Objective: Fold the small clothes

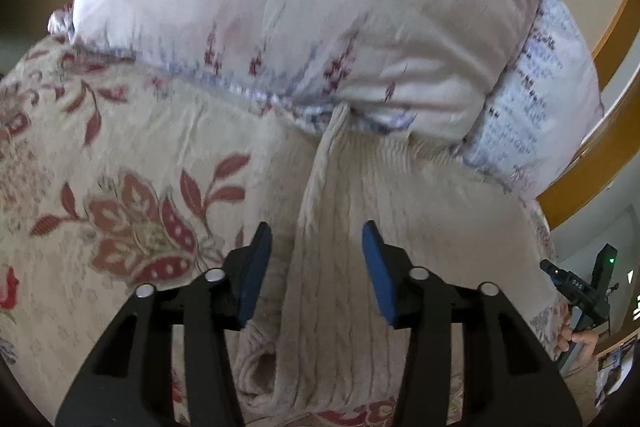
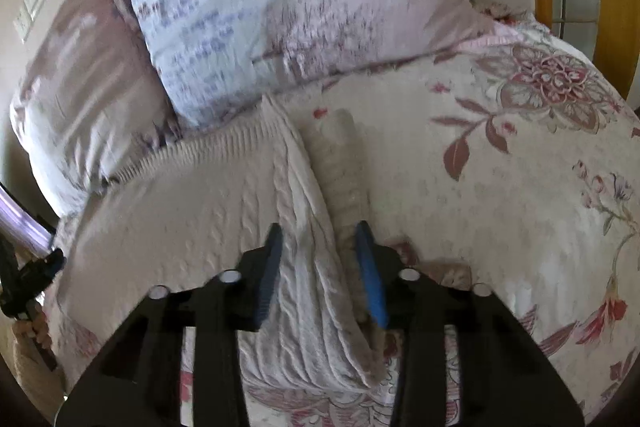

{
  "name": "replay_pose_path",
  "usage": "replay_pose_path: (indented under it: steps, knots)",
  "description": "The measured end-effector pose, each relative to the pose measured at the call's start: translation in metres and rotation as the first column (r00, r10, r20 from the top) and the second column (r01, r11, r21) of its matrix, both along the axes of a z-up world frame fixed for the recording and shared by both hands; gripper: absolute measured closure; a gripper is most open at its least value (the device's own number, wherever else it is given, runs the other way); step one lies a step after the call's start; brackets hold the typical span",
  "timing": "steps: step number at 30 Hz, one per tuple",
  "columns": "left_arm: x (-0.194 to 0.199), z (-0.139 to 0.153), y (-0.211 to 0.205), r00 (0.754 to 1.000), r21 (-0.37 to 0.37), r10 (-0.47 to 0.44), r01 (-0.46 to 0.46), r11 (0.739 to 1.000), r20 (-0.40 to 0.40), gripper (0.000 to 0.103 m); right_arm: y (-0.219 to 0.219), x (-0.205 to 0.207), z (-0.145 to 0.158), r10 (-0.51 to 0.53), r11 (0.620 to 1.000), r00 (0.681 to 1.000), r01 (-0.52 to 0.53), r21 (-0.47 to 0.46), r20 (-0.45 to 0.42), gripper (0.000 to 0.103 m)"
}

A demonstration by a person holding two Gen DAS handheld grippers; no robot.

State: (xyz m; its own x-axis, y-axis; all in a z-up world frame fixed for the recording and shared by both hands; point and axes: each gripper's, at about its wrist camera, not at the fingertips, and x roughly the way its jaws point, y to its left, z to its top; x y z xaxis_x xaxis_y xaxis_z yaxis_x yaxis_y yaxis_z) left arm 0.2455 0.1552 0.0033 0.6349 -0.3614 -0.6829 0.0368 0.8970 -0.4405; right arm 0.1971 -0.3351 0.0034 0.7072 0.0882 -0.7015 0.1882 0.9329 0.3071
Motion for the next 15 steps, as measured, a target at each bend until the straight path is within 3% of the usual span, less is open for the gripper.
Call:
replay_pose_path:
  steps: [2, 6, 15]
  knots:
    - [0.000, -0.008, -0.002, 1.000, 0.011, -0.008, 0.009, 1.000, -0.025, 0.076, 0.005, -0.001, -0.002, 0.009, 1.000, 1.000, -0.010, -0.027, -0.006, 0.081]
    - [-0.003, -0.011, -0.003, 1.000, 0.033, -0.012, 0.013, 0.999, -0.026, 0.092, 0.008, -0.008, 0.004, 0.011, 0.999, 1.000, -0.010, -0.045, 0.015, 0.090]
    - [-0.010, -0.011, 0.001, 0.999, 0.023, -0.031, 0.032, 0.999, -0.032, 0.096, 0.010, -0.022, 0.013, 0.007, 1.000, 1.000, -0.007, -0.010, 0.024, 0.095]
